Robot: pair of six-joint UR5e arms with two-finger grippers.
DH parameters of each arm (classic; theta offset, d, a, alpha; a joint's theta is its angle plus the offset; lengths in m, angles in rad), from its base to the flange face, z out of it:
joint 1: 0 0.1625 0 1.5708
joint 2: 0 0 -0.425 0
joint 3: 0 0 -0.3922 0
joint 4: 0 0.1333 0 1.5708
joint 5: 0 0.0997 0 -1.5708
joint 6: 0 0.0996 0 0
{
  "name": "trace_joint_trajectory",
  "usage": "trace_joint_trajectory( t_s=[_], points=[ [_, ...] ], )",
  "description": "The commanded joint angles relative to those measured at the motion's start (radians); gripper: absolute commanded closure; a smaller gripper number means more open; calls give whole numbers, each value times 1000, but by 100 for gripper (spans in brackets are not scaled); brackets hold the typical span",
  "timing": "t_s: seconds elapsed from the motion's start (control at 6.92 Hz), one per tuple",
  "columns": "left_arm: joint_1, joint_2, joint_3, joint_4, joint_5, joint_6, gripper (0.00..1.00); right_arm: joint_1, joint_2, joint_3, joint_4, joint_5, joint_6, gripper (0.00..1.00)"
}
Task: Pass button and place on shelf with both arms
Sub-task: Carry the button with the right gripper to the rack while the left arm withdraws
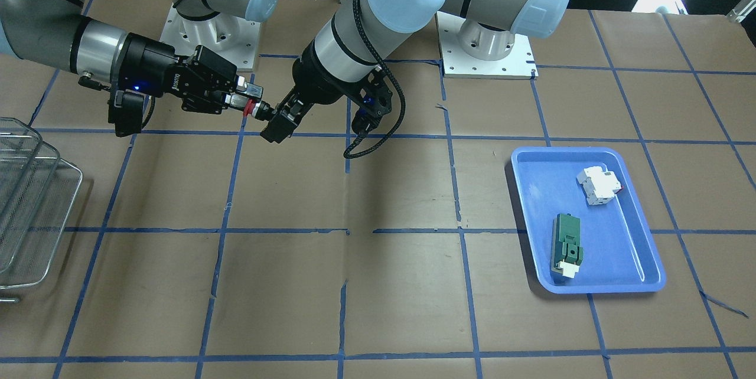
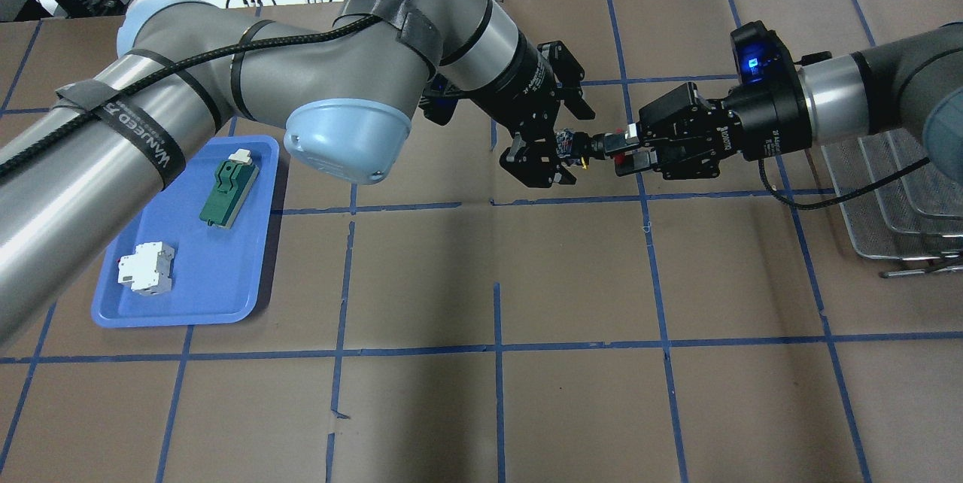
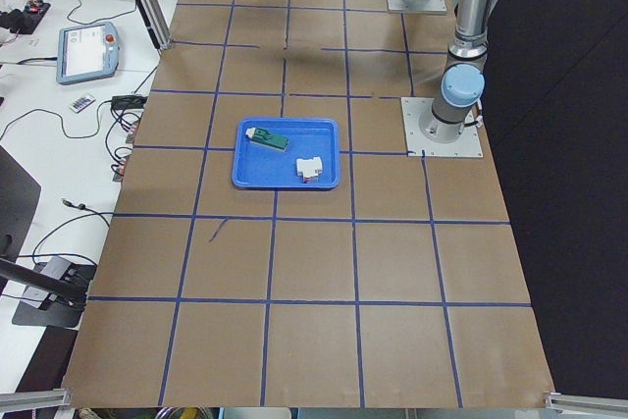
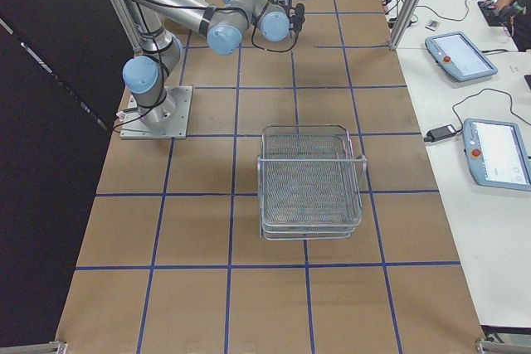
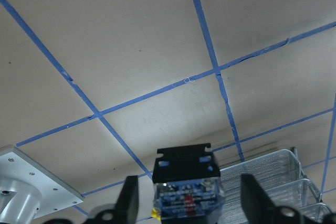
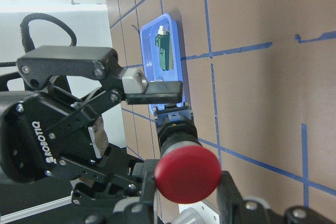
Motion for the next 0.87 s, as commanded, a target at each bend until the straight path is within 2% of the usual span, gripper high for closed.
trace_joint_trajectory(
  t_s=[0.0,0.14,0.29,0.43,0.58,0.72],
  points=[
    [17,28,-8,-8,3,44,0,0,7,-44,-9,-21,4,81],
    [61,54,-26,-26,31,140,0,-5,9,-102,-28,-139,9,81],
    [113,84,-38,-84,58,261,0,-8,10,-152,-104,-337,29,81],
    [168,127,-46,-186,139,470,0,-9,13,-179,-213,-532,30,80],
    [249,168,-46,-303,185,710,0,-9,13,-189,-311,-690,24,78],
    [328,193,-46,-393,280,928,0,-11,15,-201,-406,-923,17,76]
  ],
)
